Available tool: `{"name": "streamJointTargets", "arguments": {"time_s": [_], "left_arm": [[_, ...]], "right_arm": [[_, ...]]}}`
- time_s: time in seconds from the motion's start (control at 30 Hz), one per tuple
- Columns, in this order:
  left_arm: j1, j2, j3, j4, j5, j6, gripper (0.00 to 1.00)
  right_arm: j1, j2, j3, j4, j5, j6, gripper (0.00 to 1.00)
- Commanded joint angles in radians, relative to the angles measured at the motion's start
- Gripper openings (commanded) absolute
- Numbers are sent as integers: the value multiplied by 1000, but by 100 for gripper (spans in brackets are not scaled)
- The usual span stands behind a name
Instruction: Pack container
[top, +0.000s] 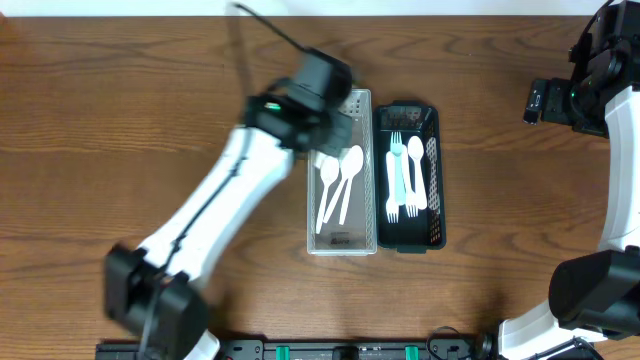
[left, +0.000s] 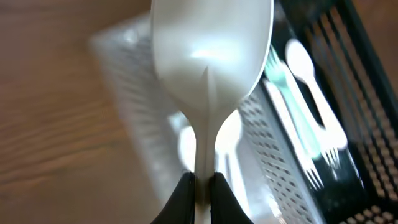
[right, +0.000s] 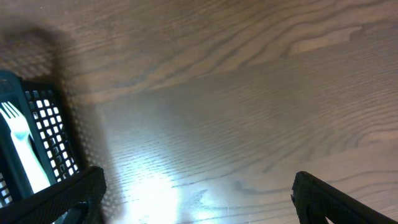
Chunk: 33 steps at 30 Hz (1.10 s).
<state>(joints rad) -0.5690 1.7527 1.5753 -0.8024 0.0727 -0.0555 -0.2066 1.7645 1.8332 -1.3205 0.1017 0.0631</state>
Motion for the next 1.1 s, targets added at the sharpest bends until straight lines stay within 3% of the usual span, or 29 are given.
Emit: {"name": "streamJointTargets", "arguments": {"time_s": [0.0,0.23,0.27,0.37,0.6,0.7,0.77,0.87,1.07], "left_arm": [[-34,110,0,-8,-12,-58,6],[-36,229,0,-15,-3,-103,7],[-36,240,0,-14,-3,-103,11],[-34,269,0,-6,-3,-103,41],[-22,224,0,-3,-11,-34,61],[-2,146,0,0,-80,-17,69],[25,78,0,0,-124,13,77],[95,-12,0,18,-173,27,99],[296,-78,0,240,-174,29,98]], "right_arm": [[-4,-5,-2,-4,-5,-12,99],[-3,-5,-2,-8,-5,-12,99],[-3,-5,-2,-8,-5,-12,99],[-3,-5,-2,-12,-5,-12,99],[-3,-5,-2,-14,-5,-12,99],[-3,-5,-2,-1,-5,-11,99],[-3,-5,-2,20,-6,-2,99],[3,-5,-2,75,-23,15,99],[56,-4,-2,356,-72,34,99]]}}
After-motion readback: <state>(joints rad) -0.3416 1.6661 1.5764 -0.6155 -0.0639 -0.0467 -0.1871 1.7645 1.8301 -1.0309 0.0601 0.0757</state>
